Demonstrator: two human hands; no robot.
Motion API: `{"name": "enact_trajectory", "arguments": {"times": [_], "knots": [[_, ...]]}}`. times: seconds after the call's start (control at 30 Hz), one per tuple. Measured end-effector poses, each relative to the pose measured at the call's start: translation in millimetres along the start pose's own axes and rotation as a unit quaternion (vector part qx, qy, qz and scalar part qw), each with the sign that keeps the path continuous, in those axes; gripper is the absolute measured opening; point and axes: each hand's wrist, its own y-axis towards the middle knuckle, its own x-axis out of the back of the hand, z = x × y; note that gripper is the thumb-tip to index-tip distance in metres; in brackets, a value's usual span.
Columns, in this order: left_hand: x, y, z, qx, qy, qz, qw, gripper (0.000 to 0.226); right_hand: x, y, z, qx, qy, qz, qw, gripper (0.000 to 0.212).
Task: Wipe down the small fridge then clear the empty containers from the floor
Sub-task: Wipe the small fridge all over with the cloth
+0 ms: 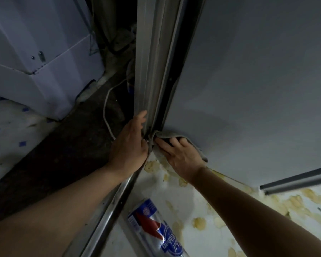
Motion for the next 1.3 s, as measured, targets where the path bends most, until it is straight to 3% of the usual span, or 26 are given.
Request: {"name": "enact_trajectory", "arguments": {"times": [0.37,0.43,0.5,0.57,0.63,0.67,0.77,0.83,0.9,1.03,1.1,1.17,1.23,1.3], "knots": [[-2.6,1.2,-16.3,-0.027,0.037,0.059,0.997,0.072,-0.8,-6.4,4.9,0.032,-0.011,0.076,0.997,0.073],[-3.7,0.6,-19.5,-0.035,0.035,0.066,0.997,0.074,9.3,-22.9,-6.2,-0.009,0.011,0.047,0.999,0.063],[-6.4,-0.9,-21.6,-0.033,0.031,0.069,0.997,0.076,17.5,-40.4,-18.4,-0.062,0.015,-0.037,0.997,0.052],[-12.9,-2.7,-24.0,-0.02,0.023,0.078,0.996,0.079,14.1,-56.6,-27.3,-0.105,0.016,-0.108,0.988,0.049],[-21.2,-4.1,-28.1,0.0,0.012,0.092,0.996,0.083,3.6,-66.5,-29.6,-0.123,0.032,-0.126,0.984,0.049],[-25.3,-4.2,-30.7,0.005,0.01,0.095,0.995,0.084,-1.6,-67.9,-27.3,-0.115,0.039,-0.105,0.987,0.052],[-32.1,-6.4,-36.6,0.004,-0.005,0.087,0.996,0.085,-22.3,-69.2,-12.5,-0.023,0.039,0.082,0.996,0.067],[-33.4,-7.7,-36.8,0.0,-0.007,0.088,0.996,0.087,-26.7,-70.0,-9.8,-0.031,0.045,0.131,0.99,0.07],[-35.5,-11.0,-35.6,0.002,0.001,0.094,0.996,0.088,-21.2,-75.3,-13.2,-0.055,0.041,0.097,0.993,0.065],[-47.9,-14.6,-36.8,0.037,-0.027,0.096,0.994,0.097,-15.9,-106.3,-34.6,-0.155,0.033,-0.115,0.981,0.05],[-55.8,-14.9,-38.6,0.055,-0.018,0.081,0.995,0.1,-23.2,-123.8,-43.2,-0.172,0.037,-0.127,0.976,0.051],[-60.0,-15.1,-39.5,0.07,-0.013,0.074,0.995,0.101,-30.0,-135.8,-43.9,-0.142,0.021,-0.078,0.987,0.057],[-60.8,-14.3,-39.8,0.069,-0.018,0.079,0.994,0.102,-33.4,-141.2,-41.3,-0.069,0.006,0.046,0.997,0.069],[-59.3,-12.9,-39.7,0.066,-0.031,0.09,0.993,0.103,-39.1,-140.9,-36.9,-0.019,0.012,0.129,0.991,0.068]]}}
